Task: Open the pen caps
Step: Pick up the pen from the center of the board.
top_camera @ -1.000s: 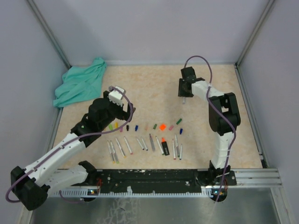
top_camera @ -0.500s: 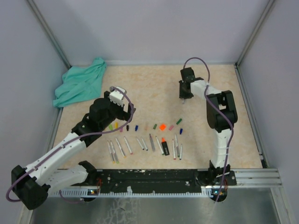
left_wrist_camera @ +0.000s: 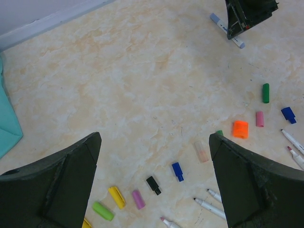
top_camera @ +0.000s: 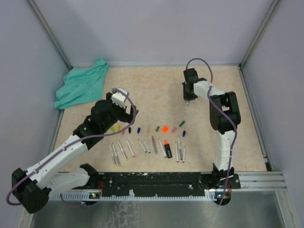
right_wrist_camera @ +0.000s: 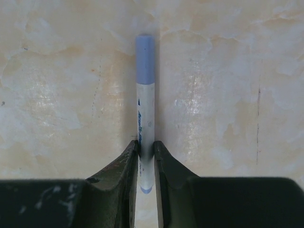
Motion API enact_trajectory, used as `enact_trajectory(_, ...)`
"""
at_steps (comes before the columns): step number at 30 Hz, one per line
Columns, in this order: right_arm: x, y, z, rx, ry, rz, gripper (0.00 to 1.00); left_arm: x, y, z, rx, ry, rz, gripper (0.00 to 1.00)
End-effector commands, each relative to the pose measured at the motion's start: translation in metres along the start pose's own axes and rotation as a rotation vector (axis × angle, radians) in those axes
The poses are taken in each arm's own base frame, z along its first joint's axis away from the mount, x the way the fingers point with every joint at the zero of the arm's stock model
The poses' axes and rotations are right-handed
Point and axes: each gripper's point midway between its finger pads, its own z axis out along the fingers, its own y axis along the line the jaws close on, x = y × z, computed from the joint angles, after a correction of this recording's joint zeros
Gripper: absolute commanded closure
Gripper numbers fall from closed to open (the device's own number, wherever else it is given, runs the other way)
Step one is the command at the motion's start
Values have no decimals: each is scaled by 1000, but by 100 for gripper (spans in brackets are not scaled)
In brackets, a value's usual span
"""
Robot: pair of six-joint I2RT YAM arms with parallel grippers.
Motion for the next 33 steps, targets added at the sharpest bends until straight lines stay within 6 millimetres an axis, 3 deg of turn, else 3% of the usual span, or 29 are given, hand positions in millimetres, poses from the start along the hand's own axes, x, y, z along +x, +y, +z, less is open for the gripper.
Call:
enact_trajectory(1, 6, -6, 2, 3, 29, -24, 85, 0, -4, 3, 26, -14, 16, 1)
enact_trajectory(7, 7, -3, -11, -58, -49, 12, 96, 3, -12, 4, 71, -10, 21, 1)
enact_trajectory(15, -12, 11, -69, -209, -303, 104, 100, 5, -40, 4, 216, -2, -15, 1)
enact_trajectory(19, -12, 16, -85, -272, -369, 144, 100, 0, -66, 1, 336, 3, -162, 1)
enact_trajectory(25, -7, 27, -127, -399, -478, 180, 100, -12, -106, -9, 538, -68, -468, 1)
enact_trajectory(33, 24, 42, -205, -635, -629, 205, 100, -35, -121, 2, 643, -123, -686, 1)
